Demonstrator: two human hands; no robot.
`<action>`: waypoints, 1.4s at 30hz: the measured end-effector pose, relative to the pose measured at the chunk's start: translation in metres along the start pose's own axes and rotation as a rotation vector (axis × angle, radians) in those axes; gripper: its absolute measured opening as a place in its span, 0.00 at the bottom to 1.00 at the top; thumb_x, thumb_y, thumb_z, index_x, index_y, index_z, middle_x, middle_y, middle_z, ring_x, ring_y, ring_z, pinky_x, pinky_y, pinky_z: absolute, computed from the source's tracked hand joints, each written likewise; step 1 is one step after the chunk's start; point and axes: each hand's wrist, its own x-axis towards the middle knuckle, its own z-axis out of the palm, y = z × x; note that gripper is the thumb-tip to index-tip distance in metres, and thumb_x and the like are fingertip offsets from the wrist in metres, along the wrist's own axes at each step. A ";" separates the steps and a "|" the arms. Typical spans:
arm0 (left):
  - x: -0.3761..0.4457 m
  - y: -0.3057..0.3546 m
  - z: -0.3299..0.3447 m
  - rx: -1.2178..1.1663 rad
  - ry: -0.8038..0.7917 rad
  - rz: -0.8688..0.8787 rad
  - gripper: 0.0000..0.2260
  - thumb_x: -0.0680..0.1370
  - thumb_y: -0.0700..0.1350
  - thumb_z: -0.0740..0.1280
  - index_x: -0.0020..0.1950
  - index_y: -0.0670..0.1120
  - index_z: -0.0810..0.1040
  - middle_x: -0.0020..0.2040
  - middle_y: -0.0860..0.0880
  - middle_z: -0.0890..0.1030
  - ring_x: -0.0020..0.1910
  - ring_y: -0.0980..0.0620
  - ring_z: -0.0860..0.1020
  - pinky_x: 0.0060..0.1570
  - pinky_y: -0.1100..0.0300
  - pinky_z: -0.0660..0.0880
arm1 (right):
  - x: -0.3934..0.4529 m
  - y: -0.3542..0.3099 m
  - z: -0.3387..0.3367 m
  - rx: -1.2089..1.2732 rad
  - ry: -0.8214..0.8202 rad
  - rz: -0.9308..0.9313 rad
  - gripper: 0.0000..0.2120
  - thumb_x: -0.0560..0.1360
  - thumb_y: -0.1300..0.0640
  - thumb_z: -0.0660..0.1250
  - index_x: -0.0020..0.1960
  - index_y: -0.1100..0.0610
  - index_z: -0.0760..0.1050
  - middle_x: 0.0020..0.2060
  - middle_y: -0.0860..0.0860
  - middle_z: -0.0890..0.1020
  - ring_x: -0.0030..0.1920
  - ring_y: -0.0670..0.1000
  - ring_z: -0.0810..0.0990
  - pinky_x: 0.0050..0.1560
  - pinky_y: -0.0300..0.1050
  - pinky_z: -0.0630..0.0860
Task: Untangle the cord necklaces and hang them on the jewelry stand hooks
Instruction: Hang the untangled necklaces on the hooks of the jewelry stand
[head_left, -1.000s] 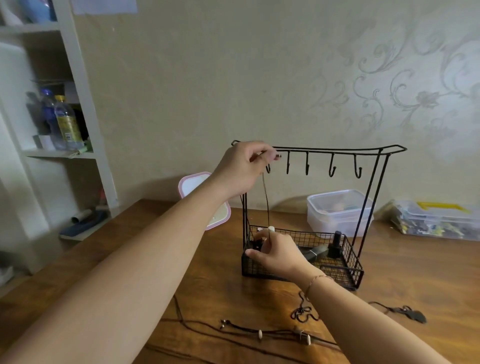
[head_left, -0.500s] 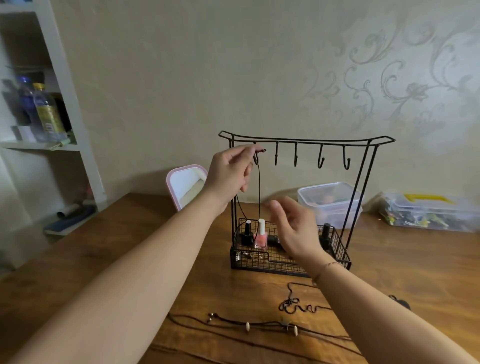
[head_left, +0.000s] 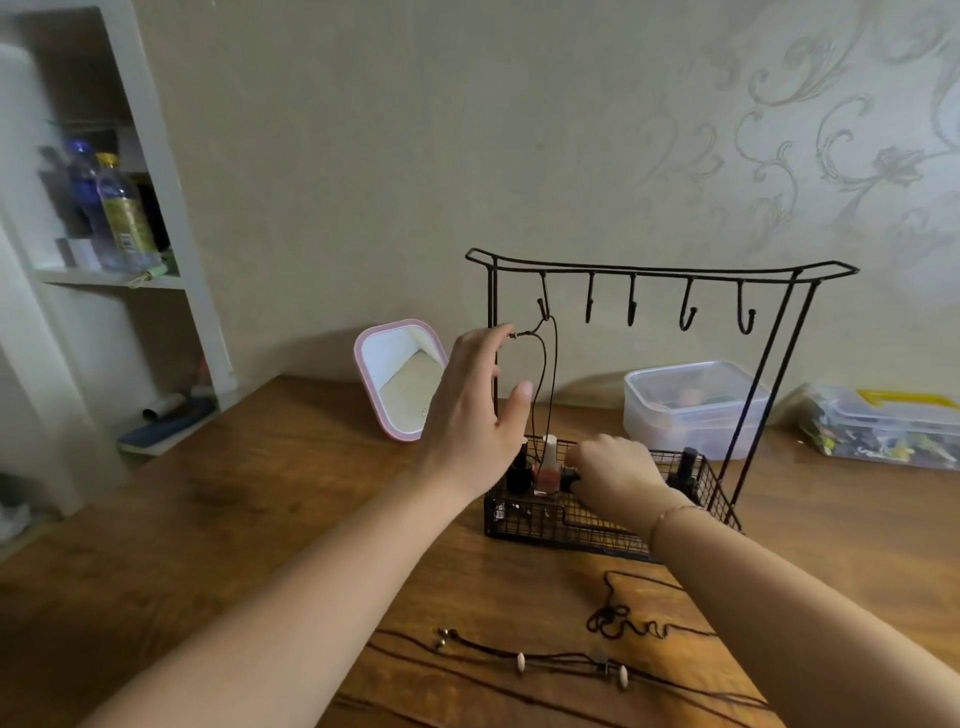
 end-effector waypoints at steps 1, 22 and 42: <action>-0.002 -0.002 0.001 -0.020 0.029 0.026 0.23 0.79 0.42 0.67 0.72 0.43 0.67 0.65 0.49 0.70 0.56 0.54 0.73 0.57 0.59 0.75 | 0.001 -0.003 0.002 -0.027 0.000 -0.001 0.08 0.78 0.52 0.67 0.55 0.53 0.79 0.45 0.49 0.79 0.44 0.50 0.76 0.42 0.43 0.72; -0.042 -0.016 0.032 0.272 -0.577 0.433 0.11 0.75 0.41 0.60 0.45 0.45 0.83 0.44 0.50 0.82 0.32 0.48 0.79 0.30 0.58 0.75 | 0.001 0.000 0.008 0.235 0.027 0.139 0.04 0.77 0.56 0.68 0.46 0.54 0.74 0.46 0.52 0.78 0.43 0.50 0.77 0.42 0.43 0.77; -0.029 -0.002 0.049 0.359 -0.543 -0.077 0.11 0.81 0.45 0.64 0.62 0.52 0.79 0.59 0.55 0.80 0.53 0.52 0.80 0.50 0.54 0.80 | -0.002 0.028 -0.011 0.411 0.057 0.153 0.16 0.75 0.58 0.72 0.62 0.54 0.77 0.54 0.51 0.82 0.49 0.50 0.79 0.49 0.41 0.78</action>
